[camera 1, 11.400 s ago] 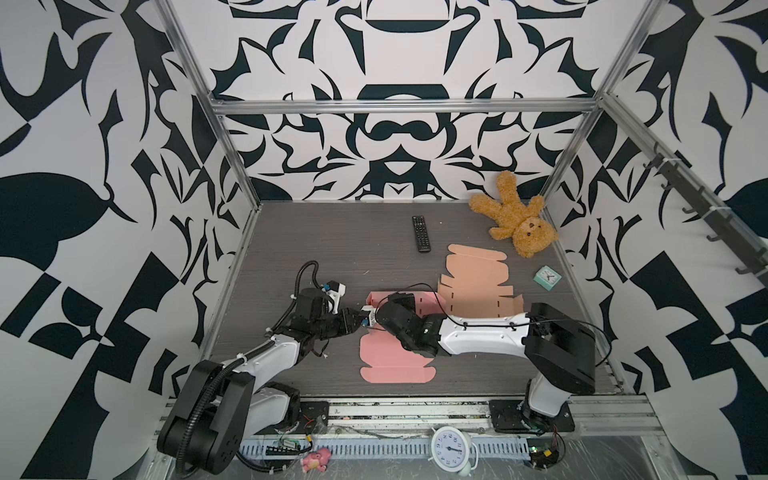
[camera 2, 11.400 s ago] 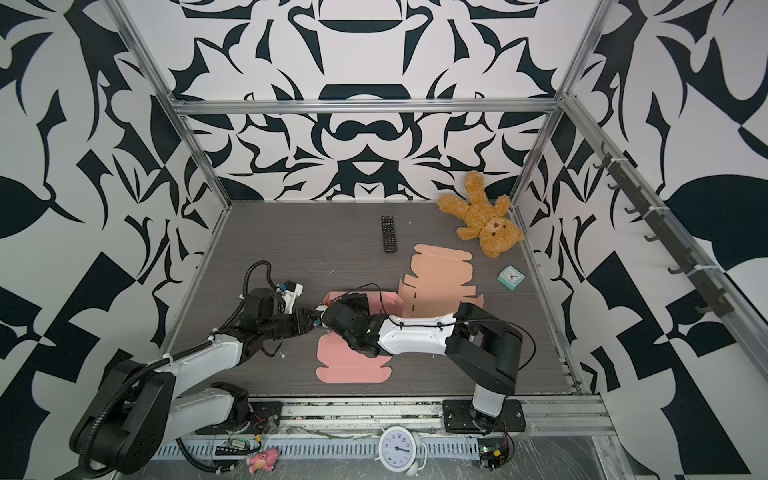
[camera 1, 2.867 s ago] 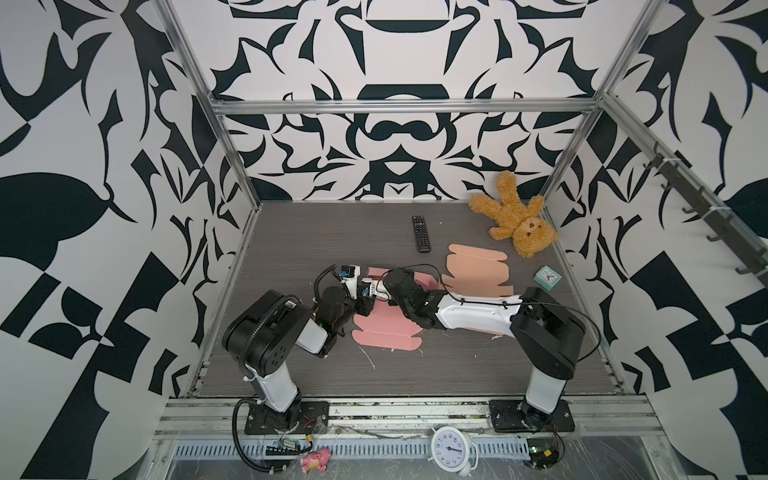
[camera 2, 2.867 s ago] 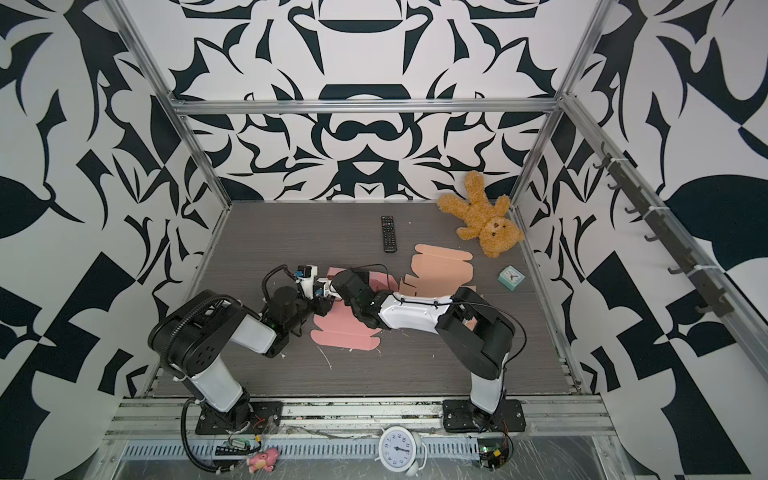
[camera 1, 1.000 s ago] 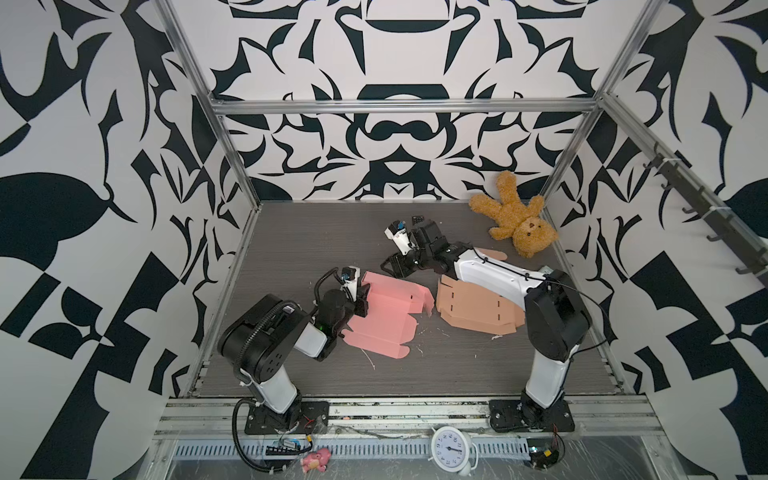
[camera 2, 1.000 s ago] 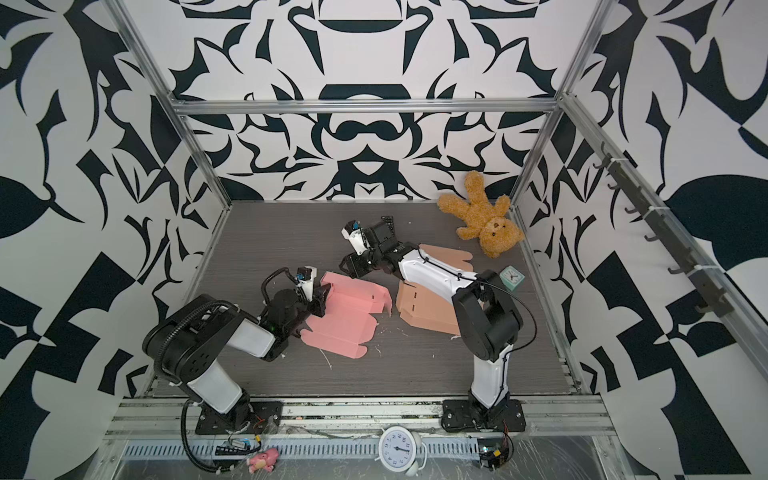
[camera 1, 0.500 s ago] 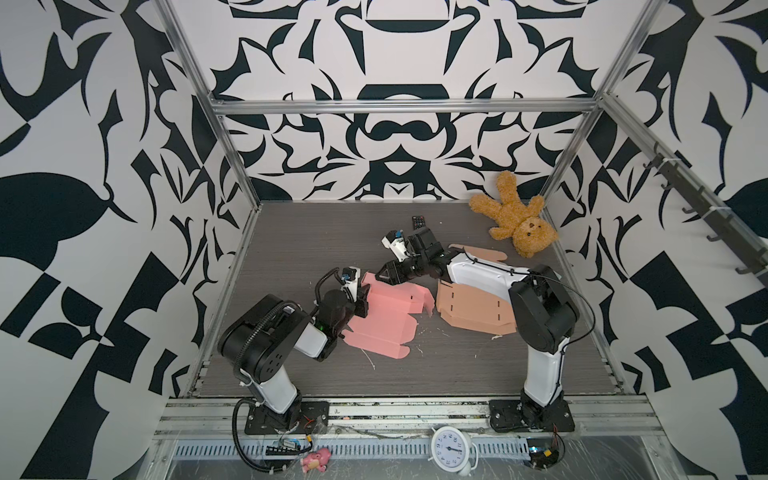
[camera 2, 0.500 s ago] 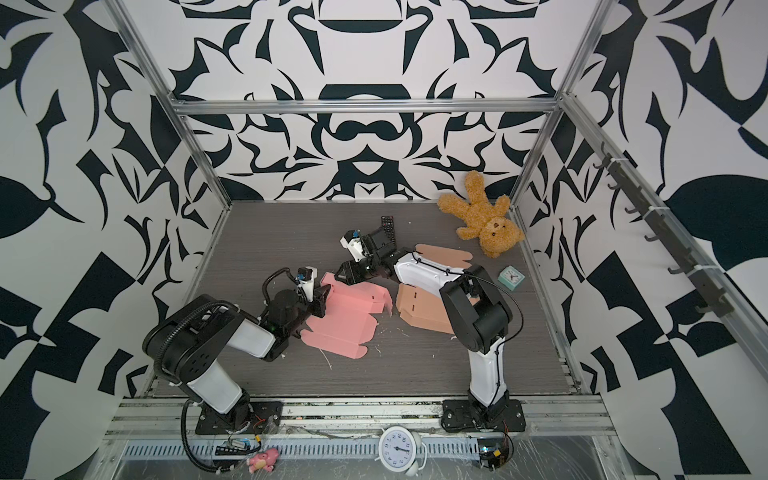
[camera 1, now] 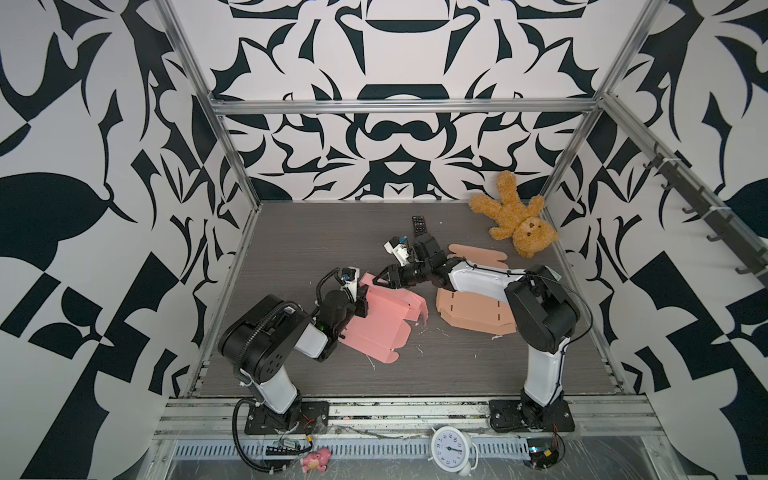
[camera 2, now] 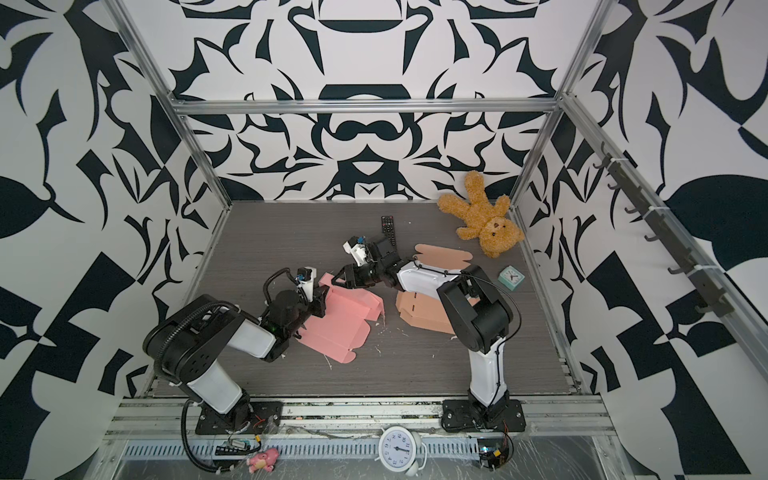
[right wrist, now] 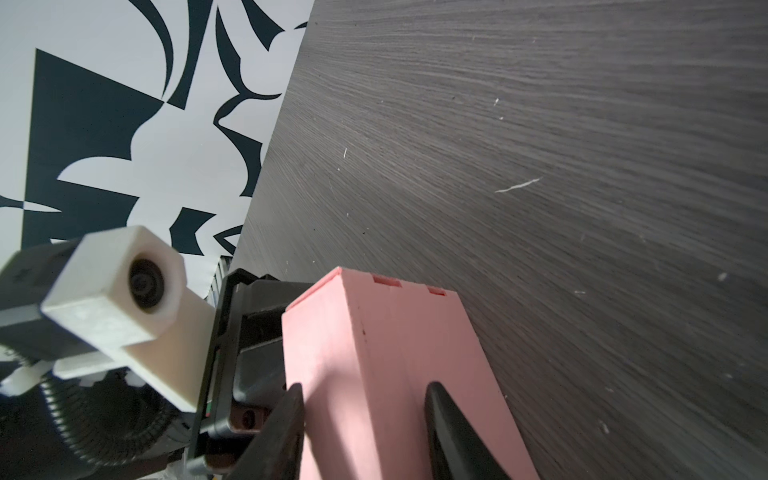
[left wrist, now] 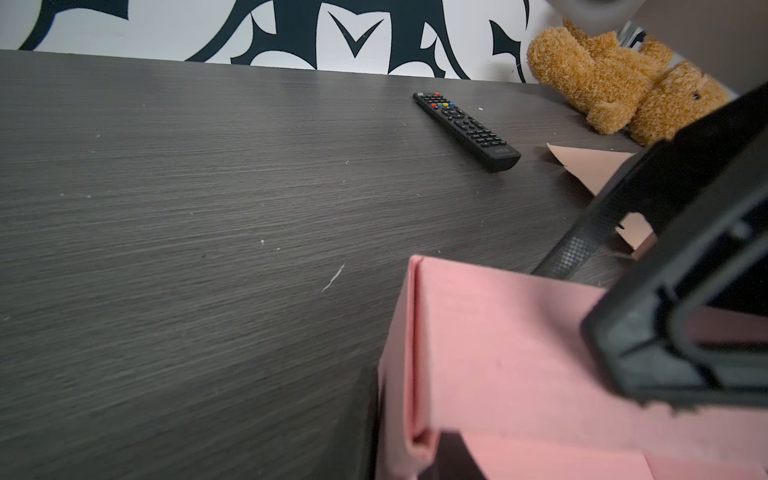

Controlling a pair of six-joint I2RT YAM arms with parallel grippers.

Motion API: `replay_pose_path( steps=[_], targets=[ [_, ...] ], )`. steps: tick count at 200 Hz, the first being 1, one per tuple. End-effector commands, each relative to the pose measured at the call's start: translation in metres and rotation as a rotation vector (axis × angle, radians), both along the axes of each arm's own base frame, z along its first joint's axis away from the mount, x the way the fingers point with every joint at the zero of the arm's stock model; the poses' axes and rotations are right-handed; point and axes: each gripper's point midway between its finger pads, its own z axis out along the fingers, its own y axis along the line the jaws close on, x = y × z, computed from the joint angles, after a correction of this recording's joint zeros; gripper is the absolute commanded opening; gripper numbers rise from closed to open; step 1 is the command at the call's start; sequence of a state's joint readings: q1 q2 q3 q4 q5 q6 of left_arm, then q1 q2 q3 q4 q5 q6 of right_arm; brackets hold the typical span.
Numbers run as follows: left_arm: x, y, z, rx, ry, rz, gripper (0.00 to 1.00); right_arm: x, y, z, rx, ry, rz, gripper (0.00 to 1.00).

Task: Fold the paper box

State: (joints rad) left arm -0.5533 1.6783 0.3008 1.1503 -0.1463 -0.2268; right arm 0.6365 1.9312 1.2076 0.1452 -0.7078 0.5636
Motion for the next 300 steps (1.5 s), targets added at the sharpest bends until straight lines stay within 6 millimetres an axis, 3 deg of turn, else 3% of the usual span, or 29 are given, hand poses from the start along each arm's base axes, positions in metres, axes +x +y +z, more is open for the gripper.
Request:
replay_pose_path(
  steps=[1,134,159,195,271,300],
  targets=[
    [0.002,0.005,0.002,0.002,-0.014,0.033,0.19,-0.009,0.007,0.034,0.105,-0.007,0.023,0.47],
    [0.006,0.003,-0.005,0.046,-0.013,0.032,0.18,-0.012,0.001,0.018,0.058,-0.002,0.009,0.43],
    [0.005,-0.001,-0.007,0.065,-0.012,0.015,0.24,-0.013,-0.002,0.016,0.048,-0.006,0.000,0.43],
    [0.006,-0.002,-0.010,0.074,-0.007,0.017,0.24,-0.012,-0.004,0.013,0.036,-0.013,-0.011,0.42],
    [0.007,0.001,-0.017,0.087,0.005,0.041,0.16,-0.014,-0.005,0.013,0.034,-0.015,-0.015,0.40],
    [0.004,-0.002,-0.020,0.098,0.010,0.030,0.26,-0.016,-0.008,0.012,0.024,-0.023,-0.021,0.40]
  ],
)
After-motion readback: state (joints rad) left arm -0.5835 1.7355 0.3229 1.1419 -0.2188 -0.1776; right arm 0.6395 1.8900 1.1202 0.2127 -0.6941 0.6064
